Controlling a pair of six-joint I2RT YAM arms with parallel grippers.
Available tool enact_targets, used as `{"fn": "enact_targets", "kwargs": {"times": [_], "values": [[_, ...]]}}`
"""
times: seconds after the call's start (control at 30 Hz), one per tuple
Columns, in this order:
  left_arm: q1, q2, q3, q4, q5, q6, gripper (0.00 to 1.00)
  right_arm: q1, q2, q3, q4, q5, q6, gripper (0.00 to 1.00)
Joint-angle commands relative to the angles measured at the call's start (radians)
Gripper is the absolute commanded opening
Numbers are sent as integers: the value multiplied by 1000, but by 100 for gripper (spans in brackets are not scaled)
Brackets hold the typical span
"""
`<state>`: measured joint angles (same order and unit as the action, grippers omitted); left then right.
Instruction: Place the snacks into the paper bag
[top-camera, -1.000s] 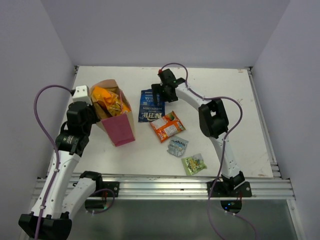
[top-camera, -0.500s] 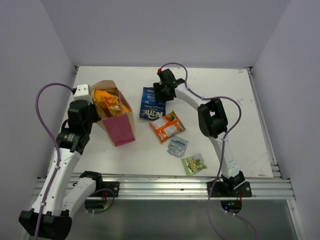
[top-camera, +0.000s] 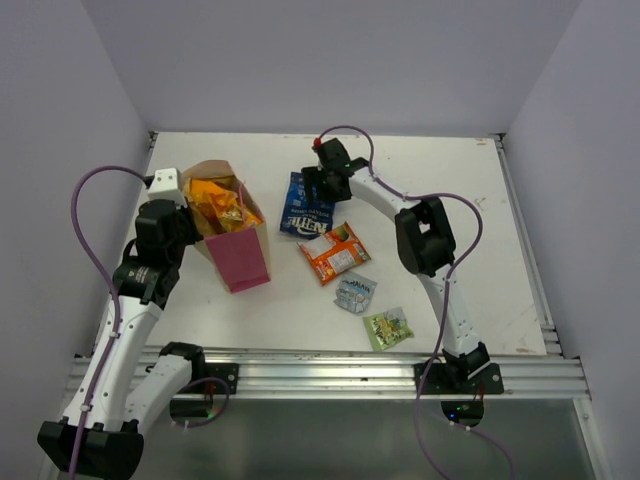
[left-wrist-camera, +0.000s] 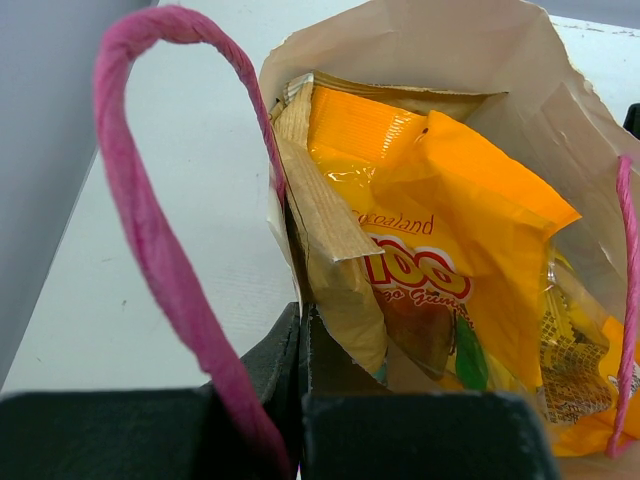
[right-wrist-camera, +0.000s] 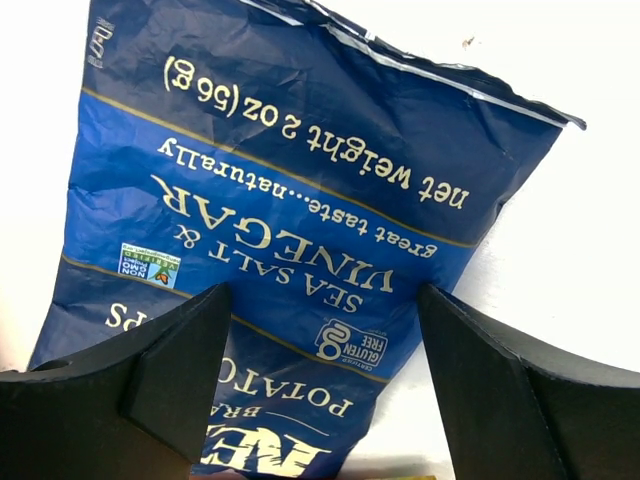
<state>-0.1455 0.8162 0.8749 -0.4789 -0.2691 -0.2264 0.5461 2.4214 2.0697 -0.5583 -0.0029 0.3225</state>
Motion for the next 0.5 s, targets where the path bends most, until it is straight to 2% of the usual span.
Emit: {"fn": "enact_targets", "kwargs": {"times": [0.0,0.1,0.13,0.2,0.23,0.3,0.33,0.47], "values": [[-2,5,1,29,10,2,0,2,16,-46,-78,44,-49,80],[-3,5,3,36,13,5,0,17,28,-80,-97,73,-71,77],[-2,5,3,37,13,7,0,23,41,-85,-103,101,-76,69],[-2,5,4,40,13,7,0,34,53,-100,-126,125,-91,49],[-2,3,6,40,13,9,0,43,57,-106,-133,139,-94,26],[-2,1,4,40,13,9,0,51,53,-126,-141,159,-100,15],[-2,0,4,40,13,12,0,54,45,-131,-143,162,-102,0],[-2,-5,-8,45,25,10,0,54,-53,-158,-126,176,-120,0]]}}
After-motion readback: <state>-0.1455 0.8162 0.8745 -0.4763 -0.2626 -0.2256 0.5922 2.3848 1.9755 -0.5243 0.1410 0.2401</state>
